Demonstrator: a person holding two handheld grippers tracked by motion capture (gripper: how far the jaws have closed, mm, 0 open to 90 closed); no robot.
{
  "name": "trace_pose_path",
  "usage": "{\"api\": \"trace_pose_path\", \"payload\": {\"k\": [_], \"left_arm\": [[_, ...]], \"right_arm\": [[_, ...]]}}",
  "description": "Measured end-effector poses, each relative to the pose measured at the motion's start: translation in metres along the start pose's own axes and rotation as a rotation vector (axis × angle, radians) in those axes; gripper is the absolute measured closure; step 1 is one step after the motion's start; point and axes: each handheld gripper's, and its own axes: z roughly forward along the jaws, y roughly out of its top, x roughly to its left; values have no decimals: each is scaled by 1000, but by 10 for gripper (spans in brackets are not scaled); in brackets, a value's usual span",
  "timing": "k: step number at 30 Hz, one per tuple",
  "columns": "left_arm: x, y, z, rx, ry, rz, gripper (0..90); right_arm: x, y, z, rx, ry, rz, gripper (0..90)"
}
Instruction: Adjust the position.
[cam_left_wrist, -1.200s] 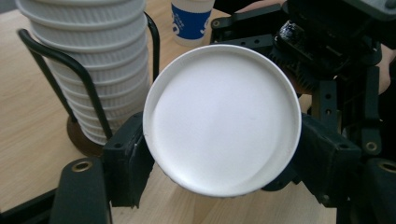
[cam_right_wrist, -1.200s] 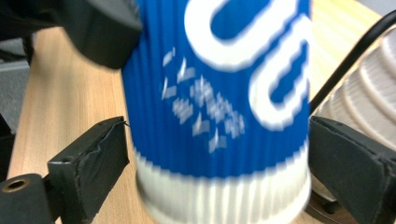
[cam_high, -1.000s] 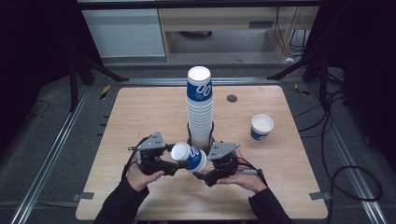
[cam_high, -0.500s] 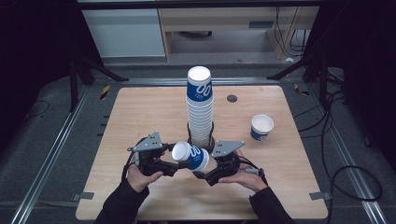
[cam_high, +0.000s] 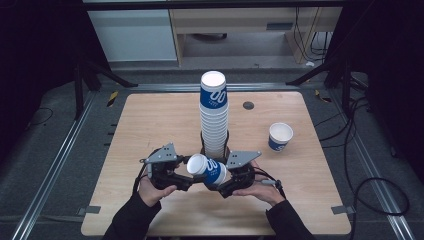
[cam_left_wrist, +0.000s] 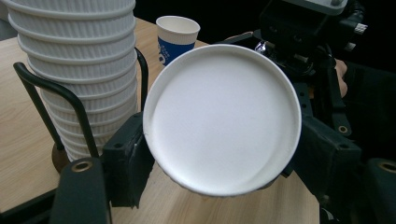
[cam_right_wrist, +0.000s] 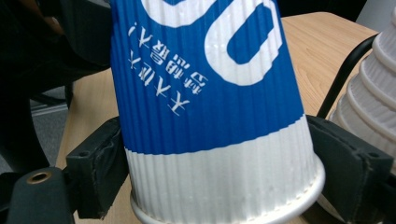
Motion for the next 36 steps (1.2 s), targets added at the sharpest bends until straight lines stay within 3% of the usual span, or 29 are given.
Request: {"api": "trace_pose_path", "payload": {"k": [10, 16, 23, 33, 36], "left_arm": [[0, 2, -2, -3, 0, -3, 199], [3, 4, -8, -2, 5, -18, 178], [7, 3, -7, 67, 9, -23, 153], [5, -2, 9, 190, -1, -23, 164], [5, -4, 11, 189, -8, -24, 191]], "right_arm": [[0, 0, -3, 24, 1, -19, 161], [-2, 0, -7, 41, -22, -41, 162], [-3, -1, -7, 65, -32, -54, 160], [8, -3, 8, 167, -27, -136, 158], [9, -3, 10, 179, -24, -144, 157]]}}
